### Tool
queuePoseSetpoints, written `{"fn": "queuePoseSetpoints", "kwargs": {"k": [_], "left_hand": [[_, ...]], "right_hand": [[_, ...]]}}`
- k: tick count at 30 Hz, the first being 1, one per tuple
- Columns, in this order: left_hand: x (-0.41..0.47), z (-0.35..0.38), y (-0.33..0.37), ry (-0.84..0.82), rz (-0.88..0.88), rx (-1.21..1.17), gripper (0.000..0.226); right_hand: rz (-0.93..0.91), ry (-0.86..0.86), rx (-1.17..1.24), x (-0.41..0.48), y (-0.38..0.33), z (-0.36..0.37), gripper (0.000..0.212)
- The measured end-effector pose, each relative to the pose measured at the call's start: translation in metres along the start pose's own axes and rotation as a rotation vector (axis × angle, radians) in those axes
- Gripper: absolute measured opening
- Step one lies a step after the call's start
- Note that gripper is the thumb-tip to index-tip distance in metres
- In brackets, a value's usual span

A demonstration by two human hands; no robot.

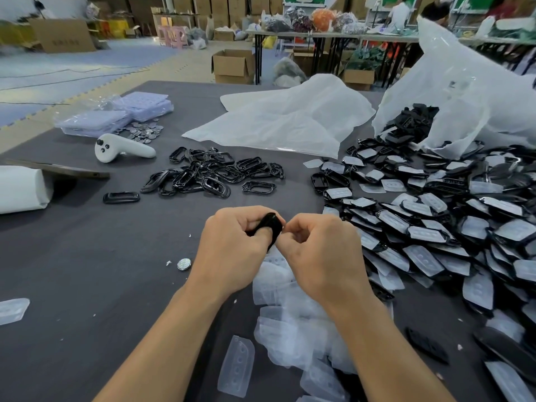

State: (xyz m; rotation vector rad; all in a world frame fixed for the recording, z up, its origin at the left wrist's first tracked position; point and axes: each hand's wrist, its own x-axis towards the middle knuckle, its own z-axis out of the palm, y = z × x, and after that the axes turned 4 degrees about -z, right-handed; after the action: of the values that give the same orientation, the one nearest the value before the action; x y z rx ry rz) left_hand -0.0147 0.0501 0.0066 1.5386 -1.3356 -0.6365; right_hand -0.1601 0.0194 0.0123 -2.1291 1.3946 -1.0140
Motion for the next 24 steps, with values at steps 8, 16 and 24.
{"fn": "queuePoseSetpoints", "kwargs": {"k": [8,16,24], "left_hand": [[-0.0021,0.0027,-0.0016,-0.03,0.052,0.057,0.027],[-0.0005,0.0025,0.0018,0.018,-0.043,-0.064,0.029],[-0.0034,0.0031,0.0032,0.028,-0.066,-0.04,0.026]], "right_hand": [[0.004,-0.038,-0.133,-0.0008,-0.0027,0.0001,0.026],[0.121,0.1,0.102,0.0008,0.0012,0.0016,0.019],[0.335,0.311,0.169,0.0077,0.0043,-0.003,0.02]]}}
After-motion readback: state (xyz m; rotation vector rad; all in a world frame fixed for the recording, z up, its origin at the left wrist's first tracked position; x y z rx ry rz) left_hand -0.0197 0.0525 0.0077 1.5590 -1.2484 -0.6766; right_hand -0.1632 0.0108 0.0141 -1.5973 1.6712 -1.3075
